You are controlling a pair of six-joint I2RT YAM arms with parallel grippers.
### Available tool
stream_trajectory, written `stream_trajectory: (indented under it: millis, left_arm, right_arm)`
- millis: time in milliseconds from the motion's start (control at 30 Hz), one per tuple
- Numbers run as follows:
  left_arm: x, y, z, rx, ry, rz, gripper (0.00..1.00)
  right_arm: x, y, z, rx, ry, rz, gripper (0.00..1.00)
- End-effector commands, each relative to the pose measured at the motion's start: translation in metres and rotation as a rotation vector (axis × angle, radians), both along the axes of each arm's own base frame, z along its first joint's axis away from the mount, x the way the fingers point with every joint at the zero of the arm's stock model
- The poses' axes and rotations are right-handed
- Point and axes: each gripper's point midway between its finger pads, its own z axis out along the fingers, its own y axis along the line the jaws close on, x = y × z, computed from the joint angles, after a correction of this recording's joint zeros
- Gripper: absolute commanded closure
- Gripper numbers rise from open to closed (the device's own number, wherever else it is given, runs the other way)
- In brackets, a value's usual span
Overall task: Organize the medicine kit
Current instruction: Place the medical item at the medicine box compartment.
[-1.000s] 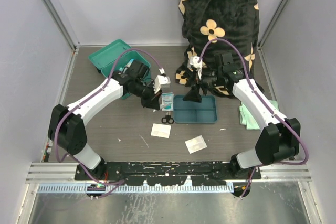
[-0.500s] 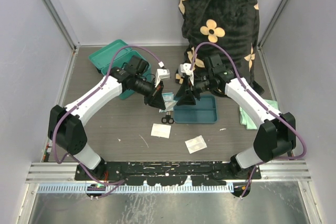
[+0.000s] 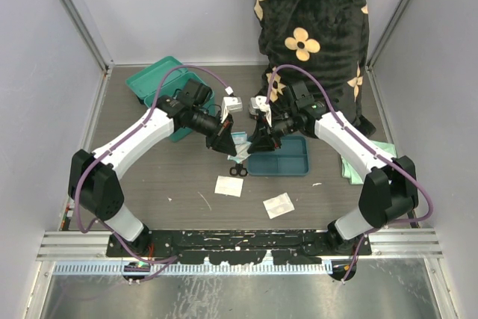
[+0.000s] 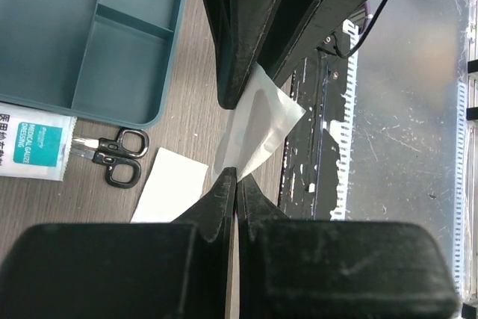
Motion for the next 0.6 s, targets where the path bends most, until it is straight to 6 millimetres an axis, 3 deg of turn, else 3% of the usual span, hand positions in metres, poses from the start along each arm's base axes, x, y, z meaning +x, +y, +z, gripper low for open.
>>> stream_trajectory:
  millis: [0, 133, 300, 433, 567]
  left_arm:
    - [0.004, -0.003, 0.006, -0.033, -0.022, 0.003, 0.96]
    - [0.007, -0.001, 0.005, -0.020, -0.049, 0.022, 0.81]
    - [0.022, 0.008, 0.010, -0.004, -0.136, 0.086, 0.57]
    - [0.043, 0.021, 0.016, 0.030, -0.235, 0.177, 0.37]
    - [0.060, 0.033, 0.024, 0.064, -0.323, 0.246, 0.26]
  right_arm:
    - [-0.004, 0.003, 0.006, 0.024, 0.025, 0.011, 0.86]
    - [-0.001, -0.002, 0.000, 0.001, 0.062, -0.025, 0.99]
    - [0.006, -0.021, -0.012, -0.004, 0.168, -0.117, 0.99]
    - [0.006, -0.037, -0.038, -0.029, 0.277, -0.235, 0.99]
    - [0.014, -0.048, -0.061, -0.081, 0.308, -0.406, 0.99]
